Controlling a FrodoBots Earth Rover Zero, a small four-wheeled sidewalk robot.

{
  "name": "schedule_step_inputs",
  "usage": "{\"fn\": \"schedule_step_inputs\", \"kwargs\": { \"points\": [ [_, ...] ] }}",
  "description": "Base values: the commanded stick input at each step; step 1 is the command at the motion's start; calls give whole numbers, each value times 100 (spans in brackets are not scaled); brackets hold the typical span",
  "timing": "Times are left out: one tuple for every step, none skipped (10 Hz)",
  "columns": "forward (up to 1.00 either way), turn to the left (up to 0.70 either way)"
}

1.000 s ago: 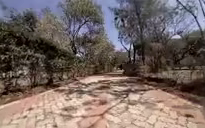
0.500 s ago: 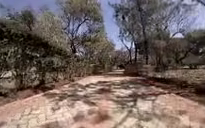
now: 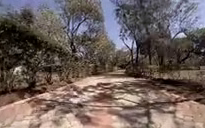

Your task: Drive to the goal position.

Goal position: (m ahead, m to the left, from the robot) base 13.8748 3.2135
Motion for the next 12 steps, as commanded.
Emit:
{"fn": "schedule_step_inputs", "kwargs": {
  "points": [
    [100,0],
    [100,0],
    [100,0],
    [100,0],
    [100,0],
    [100,0],
    [100,0],
    [100,0],
    [100,0],
    [100,0],
    [100,0],
    [100,0]
  ]
}}
